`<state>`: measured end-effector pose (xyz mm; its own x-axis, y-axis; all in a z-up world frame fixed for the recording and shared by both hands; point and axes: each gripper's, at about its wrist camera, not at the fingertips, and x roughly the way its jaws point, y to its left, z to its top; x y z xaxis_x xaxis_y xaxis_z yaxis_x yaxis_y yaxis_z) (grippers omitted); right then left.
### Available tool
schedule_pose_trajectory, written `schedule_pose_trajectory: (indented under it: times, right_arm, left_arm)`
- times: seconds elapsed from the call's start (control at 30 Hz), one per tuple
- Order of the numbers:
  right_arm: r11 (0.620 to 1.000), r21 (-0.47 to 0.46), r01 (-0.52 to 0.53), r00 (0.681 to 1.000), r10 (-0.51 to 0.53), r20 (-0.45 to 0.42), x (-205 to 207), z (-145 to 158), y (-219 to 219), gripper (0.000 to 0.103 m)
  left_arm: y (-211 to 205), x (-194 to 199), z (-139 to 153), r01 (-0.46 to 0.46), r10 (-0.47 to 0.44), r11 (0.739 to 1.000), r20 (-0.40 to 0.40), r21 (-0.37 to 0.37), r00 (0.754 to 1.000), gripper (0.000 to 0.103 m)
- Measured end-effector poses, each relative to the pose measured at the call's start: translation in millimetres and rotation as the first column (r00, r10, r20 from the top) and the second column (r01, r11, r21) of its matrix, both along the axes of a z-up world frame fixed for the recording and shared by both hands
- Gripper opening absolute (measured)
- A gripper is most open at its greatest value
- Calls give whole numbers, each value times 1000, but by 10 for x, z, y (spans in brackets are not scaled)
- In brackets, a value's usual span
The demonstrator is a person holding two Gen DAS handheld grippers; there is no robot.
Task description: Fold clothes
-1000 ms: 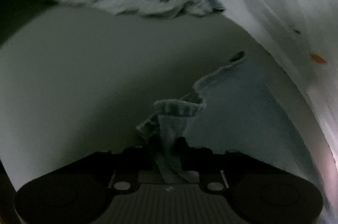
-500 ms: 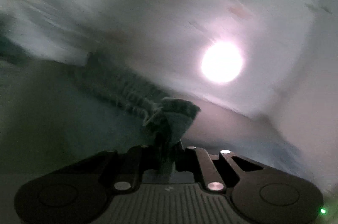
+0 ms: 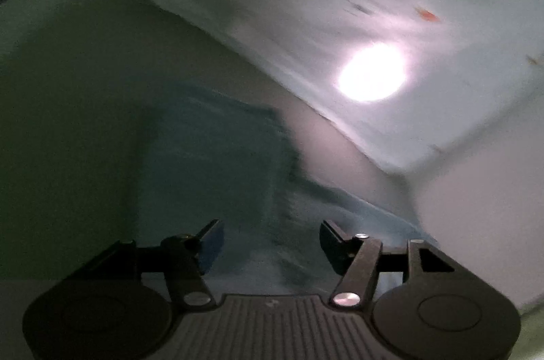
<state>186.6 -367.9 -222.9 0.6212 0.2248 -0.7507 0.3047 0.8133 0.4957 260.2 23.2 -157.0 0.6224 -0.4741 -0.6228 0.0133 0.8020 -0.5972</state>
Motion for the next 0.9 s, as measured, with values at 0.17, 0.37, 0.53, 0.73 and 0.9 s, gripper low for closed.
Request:
schedule_pose_trajectory:
  times: [0.17, 0.37, 0.53, 0.73, 0.9]
  right_arm:
    - [991, 110, -77, 995, 70, 66, 170, 70, 215, 18]
    - [957, 244, -154, 988, 147, 49, 502, -67, 449, 22]
    - [907, 397, -144, 988, 156, 4, 664, -289, 526, 42]
    - [750, 658, -69, 996, 90, 1, 749, -504, 436, 53]
    - [807, 568, -162, 979, 203, -10, 907, -421, 669, 37]
  left_arm:
    - [97, 73, -285, -82, 124, 961, -143, 266, 982, 64]
    - [46, 193, -641, -34, 108, 965, -277, 259, 955, 64]
    - [-24, 345, -750, -23, 113, 963, -326, 267, 938, 74]
    - [-7, 298, -775, -2, 102, 959, -336, 285, 936, 76]
    - [53, 199, -717, 2, 100, 958, -340, 286, 935, 77]
